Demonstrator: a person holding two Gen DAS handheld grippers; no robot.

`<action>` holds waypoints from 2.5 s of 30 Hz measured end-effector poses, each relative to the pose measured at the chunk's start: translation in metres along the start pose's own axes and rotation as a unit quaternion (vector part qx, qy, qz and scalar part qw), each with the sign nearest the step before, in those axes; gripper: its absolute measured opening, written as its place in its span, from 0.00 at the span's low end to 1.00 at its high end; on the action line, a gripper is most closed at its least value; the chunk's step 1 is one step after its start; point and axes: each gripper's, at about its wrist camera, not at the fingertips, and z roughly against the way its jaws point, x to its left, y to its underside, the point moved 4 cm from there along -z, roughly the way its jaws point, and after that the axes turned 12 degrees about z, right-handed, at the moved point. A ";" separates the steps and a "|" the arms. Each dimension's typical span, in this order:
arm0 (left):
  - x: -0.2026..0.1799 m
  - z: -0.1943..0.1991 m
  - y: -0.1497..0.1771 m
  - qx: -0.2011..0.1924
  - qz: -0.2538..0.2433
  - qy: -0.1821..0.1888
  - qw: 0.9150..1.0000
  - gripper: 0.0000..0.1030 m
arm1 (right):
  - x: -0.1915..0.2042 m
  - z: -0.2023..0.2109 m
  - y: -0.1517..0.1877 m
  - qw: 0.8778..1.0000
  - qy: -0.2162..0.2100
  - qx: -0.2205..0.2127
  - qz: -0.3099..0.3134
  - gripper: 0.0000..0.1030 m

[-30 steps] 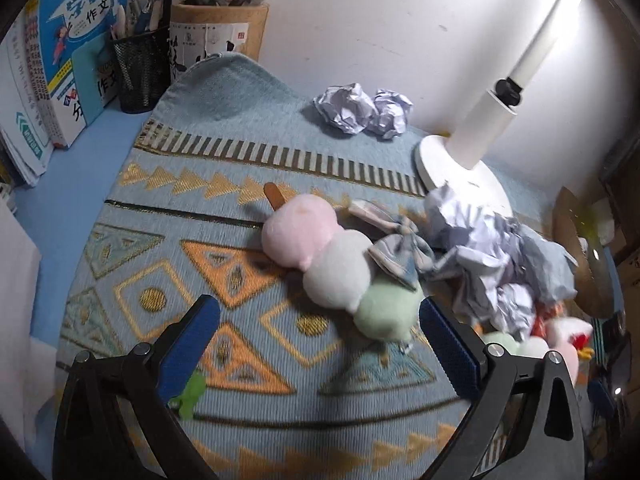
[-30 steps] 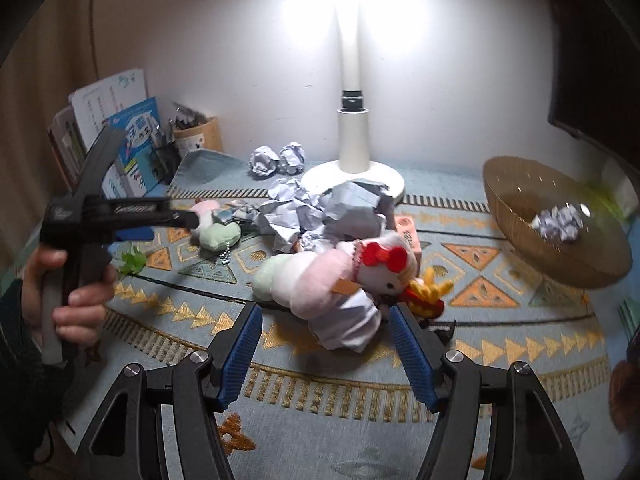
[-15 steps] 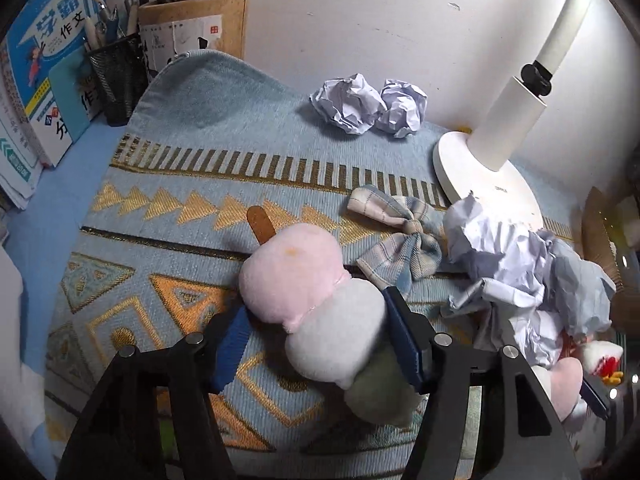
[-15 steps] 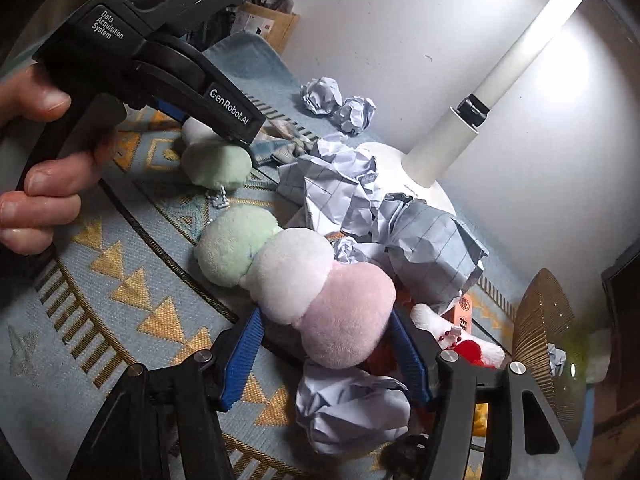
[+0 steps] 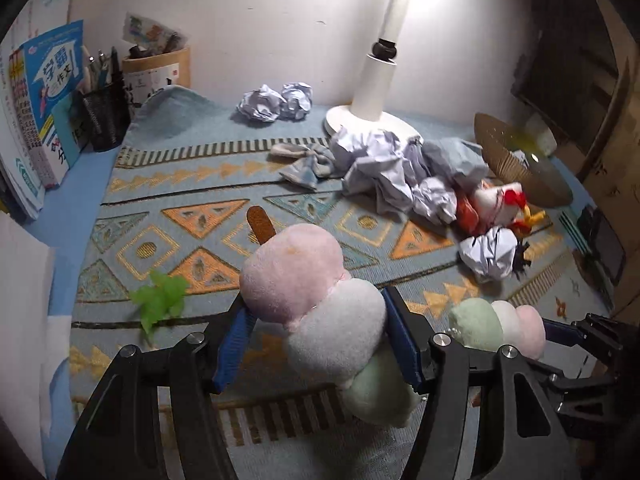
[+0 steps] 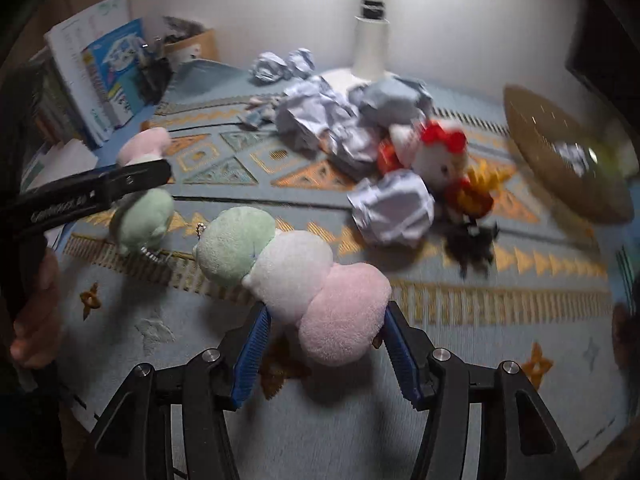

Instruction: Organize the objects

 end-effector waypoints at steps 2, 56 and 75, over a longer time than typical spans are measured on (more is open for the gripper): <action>-0.013 -0.008 0.009 0.006 -0.018 -0.008 1.000 0.59 | -0.009 -0.009 0.010 0.999 -0.023 0.009 -0.045 0.58; -0.316 -0.027 -0.126 0.020 -0.122 0.165 0.979 0.43 | -0.283 0.127 -0.031 0.942 0.103 -0.171 -0.268 0.45; -0.289 0.012 -0.137 -0.049 -0.076 0.191 0.977 0.57 | -0.279 0.133 -0.027 0.943 0.102 -0.176 -0.264 0.51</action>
